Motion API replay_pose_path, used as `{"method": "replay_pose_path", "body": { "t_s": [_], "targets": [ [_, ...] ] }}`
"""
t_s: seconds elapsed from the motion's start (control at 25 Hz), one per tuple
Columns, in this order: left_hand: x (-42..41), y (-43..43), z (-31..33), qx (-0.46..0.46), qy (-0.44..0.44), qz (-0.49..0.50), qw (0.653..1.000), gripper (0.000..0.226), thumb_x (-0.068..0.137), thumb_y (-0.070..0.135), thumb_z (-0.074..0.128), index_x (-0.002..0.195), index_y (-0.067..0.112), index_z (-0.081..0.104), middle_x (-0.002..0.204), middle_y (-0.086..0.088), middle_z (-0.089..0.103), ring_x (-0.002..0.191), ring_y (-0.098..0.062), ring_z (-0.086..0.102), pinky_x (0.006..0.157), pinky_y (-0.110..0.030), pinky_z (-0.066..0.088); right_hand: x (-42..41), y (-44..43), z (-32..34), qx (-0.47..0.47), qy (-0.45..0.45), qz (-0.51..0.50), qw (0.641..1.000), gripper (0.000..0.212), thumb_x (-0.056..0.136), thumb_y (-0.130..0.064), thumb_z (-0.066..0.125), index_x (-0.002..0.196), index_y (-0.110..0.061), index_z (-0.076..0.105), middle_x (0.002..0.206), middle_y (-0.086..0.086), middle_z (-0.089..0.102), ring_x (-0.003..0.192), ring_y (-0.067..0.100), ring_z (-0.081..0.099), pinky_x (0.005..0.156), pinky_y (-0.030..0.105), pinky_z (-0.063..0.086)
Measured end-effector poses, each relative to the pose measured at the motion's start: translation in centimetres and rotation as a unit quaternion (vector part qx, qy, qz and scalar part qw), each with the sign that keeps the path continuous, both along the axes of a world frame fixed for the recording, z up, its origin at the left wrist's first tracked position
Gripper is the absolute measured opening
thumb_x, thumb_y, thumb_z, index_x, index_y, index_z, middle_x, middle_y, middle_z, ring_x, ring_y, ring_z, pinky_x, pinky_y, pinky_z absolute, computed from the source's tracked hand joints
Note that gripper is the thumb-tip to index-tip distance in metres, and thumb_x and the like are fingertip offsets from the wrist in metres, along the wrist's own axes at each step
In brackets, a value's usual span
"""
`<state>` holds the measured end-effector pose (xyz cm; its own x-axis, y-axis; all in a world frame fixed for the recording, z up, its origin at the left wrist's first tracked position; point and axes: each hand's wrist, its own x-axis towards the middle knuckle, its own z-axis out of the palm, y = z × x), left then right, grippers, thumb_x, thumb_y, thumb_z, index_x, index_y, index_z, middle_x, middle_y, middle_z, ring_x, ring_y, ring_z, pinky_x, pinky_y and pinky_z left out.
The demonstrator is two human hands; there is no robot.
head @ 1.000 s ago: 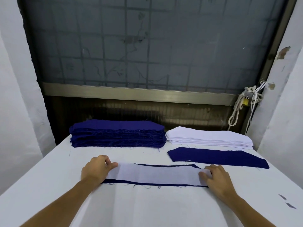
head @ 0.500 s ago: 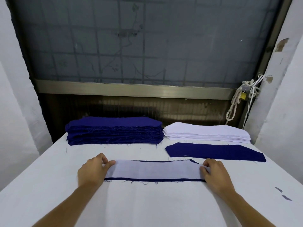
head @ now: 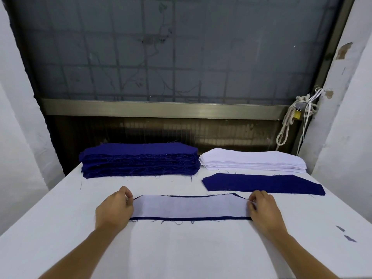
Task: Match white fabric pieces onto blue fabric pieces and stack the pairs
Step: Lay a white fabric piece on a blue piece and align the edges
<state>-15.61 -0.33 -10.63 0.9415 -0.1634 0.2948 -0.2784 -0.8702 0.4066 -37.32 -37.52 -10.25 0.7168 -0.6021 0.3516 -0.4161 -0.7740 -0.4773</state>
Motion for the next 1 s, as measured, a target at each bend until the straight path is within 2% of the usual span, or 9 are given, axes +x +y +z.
{"method": "replay_pose_path", "body": {
  "t_s": [0.2,0.4,0.56,0.72,0.84,0.92,1.0],
  "targets": [
    [-0.1,-0.1,0.2,-0.022,-0.003,-0.012,1.0,0.019,0.088,0.014,0.048,0.097,0.03,0.051,0.084,0.013,0.06,0.08,-0.013,0.056,0.061,-0.03,0.043,-0.2,0.1,0.1,-0.037,0.015,-0.012,0.999,0.016,0.093,-0.004,0.053,0.101,-0.017,0.058,0.102,-0.001,0.052,0.097,0.019,0.047,0.081,0.034,0.047],
    [0.4,-0.4,0.3,-0.033,-0.011,-0.008,0.999,0.02,0.085,0.013,0.056,0.099,0.027,0.054,0.096,0.009,0.051,0.093,-0.014,0.05,0.066,-0.035,0.05,0.1,0.1,0.5,-0.069,0.035,0.003,0.997,0.021,0.088,-0.004,0.057,0.09,-0.024,0.063,0.091,-0.011,0.056,0.09,0.014,0.048,0.075,0.03,0.045],
    [1.0,-2.9,2.6,-0.076,-0.053,-0.05,0.994,0.017,0.088,0.017,0.062,0.097,0.028,0.054,0.093,0.011,0.051,0.09,-0.014,0.051,0.066,-0.037,0.053,1.2,-0.8,1.2,-0.08,0.032,-0.003,0.996,0.017,0.094,-0.012,0.056,0.092,-0.026,0.065,0.089,-0.013,0.059,0.089,0.011,0.049,0.075,0.026,0.046],
    [1.8,-9.8,7.2,-0.11,-0.081,-0.166,0.977,0.014,0.09,0.022,0.062,0.09,0.032,0.053,0.085,0.014,0.055,0.082,-0.007,0.053,0.061,-0.03,0.048,3.6,-2.8,3.4,-0.077,0.008,-0.003,0.997,0.011,0.095,-0.016,0.06,0.095,-0.026,0.065,0.092,-0.013,0.061,0.09,0.01,0.05,0.076,0.027,0.048],
    [2.6,-17.1,10.1,-0.087,-0.073,-0.24,0.964,0.01,0.096,0.026,0.059,0.091,0.033,0.055,0.086,0.015,0.057,0.079,-0.004,0.056,0.062,-0.026,0.048,6.0,-5.1,4.8,-0.076,-0.003,-0.012,0.997,0.011,0.096,-0.018,0.058,0.098,-0.027,0.064,0.091,-0.012,0.06,0.09,0.009,0.051,0.075,0.028,0.05],
    [3.3,-22.1,11.2,-0.069,-0.046,-0.274,0.958,0.006,0.099,0.028,0.057,0.094,0.028,0.06,0.091,0.011,0.06,0.08,-0.007,0.059,0.069,-0.033,0.056,7.7,-6.8,5.1,-0.078,0.005,-0.017,0.997,0.01,0.097,-0.021,0.058,0.103,-0.027,0.063,0.098,-0.011,0.062,0.093,0.009,0.052,0.078,0.027,0.051],
    [4.0,-26.5,11.4,-0.051,-0.004,-0.285,0.957,0.014,0.101,0.029,0.055,0.098,0.02,0.065,0.095,0.004,0.064,0.083,-0.015,0.063,0.077,-0.042,0.058,9.4,-8.7,4.9,-0.077,0.014,-0.007,0.997,0.014,0.098,-0.024,0.056,0.11,-0.026,0.062,0.105,-0.009,0.063,0.098,0.011,0.054,0.082,0.028,0.05]
  ]
}}
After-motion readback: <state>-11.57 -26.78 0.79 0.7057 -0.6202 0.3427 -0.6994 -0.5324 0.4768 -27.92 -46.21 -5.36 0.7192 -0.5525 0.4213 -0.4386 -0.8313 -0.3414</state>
